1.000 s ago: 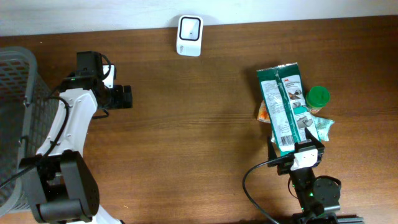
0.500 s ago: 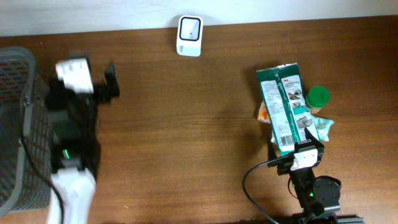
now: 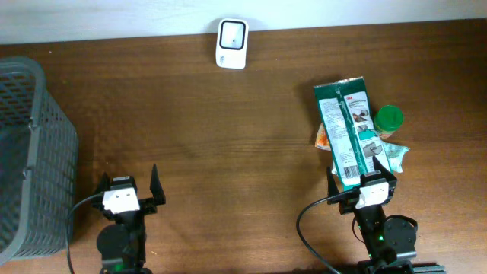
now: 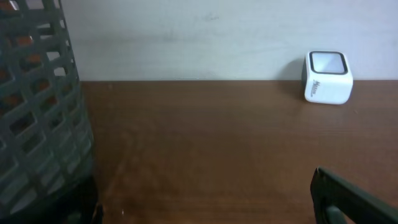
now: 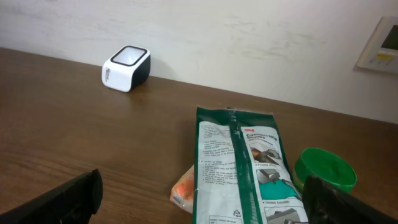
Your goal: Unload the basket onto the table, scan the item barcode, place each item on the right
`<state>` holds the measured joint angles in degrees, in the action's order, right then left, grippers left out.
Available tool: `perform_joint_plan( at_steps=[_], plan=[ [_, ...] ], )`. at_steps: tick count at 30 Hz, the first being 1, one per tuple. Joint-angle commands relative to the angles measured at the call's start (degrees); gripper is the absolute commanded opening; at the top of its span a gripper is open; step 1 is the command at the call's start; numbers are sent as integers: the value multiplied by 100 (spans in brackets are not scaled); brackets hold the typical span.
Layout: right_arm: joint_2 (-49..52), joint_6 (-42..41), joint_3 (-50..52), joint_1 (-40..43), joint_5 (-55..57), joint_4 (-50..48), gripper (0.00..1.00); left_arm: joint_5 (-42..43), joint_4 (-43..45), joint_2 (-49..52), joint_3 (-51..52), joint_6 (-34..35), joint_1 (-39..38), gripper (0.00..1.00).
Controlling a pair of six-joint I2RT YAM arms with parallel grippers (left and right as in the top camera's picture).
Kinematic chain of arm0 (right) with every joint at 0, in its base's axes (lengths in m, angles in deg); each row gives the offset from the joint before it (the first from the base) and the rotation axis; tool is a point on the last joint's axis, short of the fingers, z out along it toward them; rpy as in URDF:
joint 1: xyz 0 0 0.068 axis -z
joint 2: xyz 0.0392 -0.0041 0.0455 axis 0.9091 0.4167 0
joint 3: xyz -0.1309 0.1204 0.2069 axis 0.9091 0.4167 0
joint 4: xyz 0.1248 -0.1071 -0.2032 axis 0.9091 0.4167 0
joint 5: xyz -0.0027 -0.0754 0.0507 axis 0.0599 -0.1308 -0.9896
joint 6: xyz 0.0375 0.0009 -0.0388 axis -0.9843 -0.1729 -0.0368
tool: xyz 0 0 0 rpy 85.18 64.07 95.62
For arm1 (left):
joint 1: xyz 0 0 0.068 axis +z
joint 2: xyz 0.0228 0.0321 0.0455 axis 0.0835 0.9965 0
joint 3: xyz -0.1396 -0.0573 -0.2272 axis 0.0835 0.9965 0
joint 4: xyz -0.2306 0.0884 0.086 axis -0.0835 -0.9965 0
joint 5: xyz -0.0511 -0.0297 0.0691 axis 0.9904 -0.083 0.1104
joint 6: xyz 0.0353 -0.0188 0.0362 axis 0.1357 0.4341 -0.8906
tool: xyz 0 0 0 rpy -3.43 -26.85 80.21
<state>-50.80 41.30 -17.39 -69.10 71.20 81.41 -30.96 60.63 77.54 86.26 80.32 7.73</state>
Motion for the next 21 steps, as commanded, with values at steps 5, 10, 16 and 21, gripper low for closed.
perform_joint_plan(
  at_steps=[5,10,16,21],
  plan=[
    [-44,-85,48,37,-48,-4,98,-79,-1469,-1316,7,35,-33,99],
    [-44,-85,48,37,-48,-4,98,-81,-1502,-1523,7,35,-33,99],
    [-44,-85,48,37,-48,-4,98,-81,-1486,-1786,9,33,-59,99],
    [-44,-85,48,37,-48,-4,98,-81,-1502,-1779,9,35,-81,99]
  ],
)
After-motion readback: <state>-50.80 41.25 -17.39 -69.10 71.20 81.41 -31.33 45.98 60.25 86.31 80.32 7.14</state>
